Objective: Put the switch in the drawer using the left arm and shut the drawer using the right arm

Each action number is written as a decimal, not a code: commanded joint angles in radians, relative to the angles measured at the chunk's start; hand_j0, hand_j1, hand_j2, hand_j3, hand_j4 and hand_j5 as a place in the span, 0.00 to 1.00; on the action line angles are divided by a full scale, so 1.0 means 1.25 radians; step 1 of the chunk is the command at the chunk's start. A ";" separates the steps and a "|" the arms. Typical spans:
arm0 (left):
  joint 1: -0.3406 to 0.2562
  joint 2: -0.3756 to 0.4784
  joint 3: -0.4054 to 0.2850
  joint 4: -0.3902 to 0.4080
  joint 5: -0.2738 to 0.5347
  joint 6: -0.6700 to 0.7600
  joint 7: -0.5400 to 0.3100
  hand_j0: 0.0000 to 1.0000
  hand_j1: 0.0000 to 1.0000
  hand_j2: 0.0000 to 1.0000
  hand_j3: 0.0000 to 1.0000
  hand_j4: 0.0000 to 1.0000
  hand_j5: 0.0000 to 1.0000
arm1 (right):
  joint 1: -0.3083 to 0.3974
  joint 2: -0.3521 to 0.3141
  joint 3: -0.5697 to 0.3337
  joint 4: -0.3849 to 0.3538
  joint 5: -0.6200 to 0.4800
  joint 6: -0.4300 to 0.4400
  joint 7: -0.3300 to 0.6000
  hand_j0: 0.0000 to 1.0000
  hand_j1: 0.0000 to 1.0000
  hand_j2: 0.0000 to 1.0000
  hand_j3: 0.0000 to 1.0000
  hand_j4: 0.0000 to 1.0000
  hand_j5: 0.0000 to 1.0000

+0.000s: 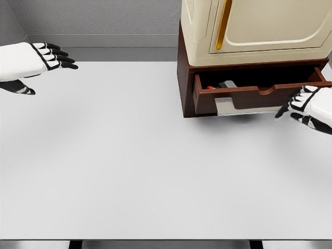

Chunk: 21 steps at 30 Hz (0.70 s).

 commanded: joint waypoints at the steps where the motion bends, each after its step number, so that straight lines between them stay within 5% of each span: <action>1: 0.000 0.003 0.001 0.001 0.005 0.001 0.000 1.00 1.00 1.00 1.00 1.00 1.00 | 0.000 -0.001 -0.034 0.000 -0.009 0.001 0.000 0.52 0.52 0.52 0.52 0.52 0.52; 5: 0.000 0.004 0.001 0.000 0.005 0.001 0.000 1.00 1.00 1.00 1.00 1.00 1.00 | 0.002 -0.014 -0.079 0.000 -0.039 0.001 -0.002 0.52 0.52 0.52 0.52 0.52 0.52; 21: -0.001 0.008 0.001 0.000 0.010 0.001 0.000 1.00 1.00 1.00 1.00 1.00 1.00 | 0.150 -0.055 -0.070 -0.001 -0.060 0.001 0.002 0.52 0.52 0.52 0.52 0.52 0.52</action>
